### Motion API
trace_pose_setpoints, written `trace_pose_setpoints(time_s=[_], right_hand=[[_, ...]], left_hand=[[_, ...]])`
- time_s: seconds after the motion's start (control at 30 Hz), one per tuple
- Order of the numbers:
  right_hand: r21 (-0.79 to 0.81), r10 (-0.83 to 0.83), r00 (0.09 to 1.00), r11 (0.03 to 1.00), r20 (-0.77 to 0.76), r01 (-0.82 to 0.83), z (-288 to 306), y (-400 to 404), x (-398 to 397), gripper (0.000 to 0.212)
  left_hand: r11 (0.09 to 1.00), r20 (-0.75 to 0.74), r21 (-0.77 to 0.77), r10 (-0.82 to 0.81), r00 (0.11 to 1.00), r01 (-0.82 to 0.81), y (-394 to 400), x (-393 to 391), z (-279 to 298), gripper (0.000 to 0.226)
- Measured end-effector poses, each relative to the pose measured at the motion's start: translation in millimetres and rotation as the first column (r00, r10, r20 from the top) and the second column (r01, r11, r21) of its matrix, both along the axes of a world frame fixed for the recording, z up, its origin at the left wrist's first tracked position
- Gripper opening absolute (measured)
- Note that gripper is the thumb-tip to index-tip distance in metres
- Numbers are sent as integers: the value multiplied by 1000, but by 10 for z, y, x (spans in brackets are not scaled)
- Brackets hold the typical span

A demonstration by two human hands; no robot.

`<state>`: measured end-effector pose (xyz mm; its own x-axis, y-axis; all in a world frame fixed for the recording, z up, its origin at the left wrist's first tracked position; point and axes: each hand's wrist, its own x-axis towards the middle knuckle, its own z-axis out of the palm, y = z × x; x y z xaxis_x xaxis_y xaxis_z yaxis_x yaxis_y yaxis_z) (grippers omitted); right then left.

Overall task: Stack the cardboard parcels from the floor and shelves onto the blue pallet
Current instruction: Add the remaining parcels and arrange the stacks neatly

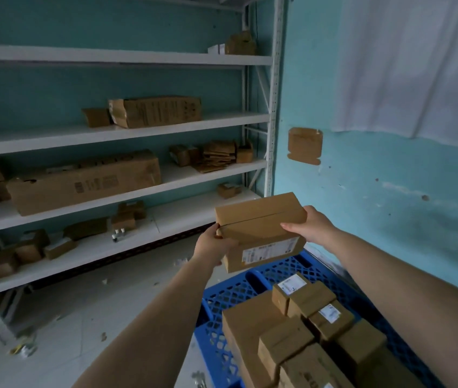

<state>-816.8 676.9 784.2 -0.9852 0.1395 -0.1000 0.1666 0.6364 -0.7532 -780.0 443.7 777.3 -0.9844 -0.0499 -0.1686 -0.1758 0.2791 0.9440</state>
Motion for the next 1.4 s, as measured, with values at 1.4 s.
trace_pose_setpoints(time_s=[1.4], right_hand=[[303,-230,880,947,416,105,-5351,322,-1985,80]], left_hand=[[985,672,125,-174,720,121,778,-1846,-5578,70]])
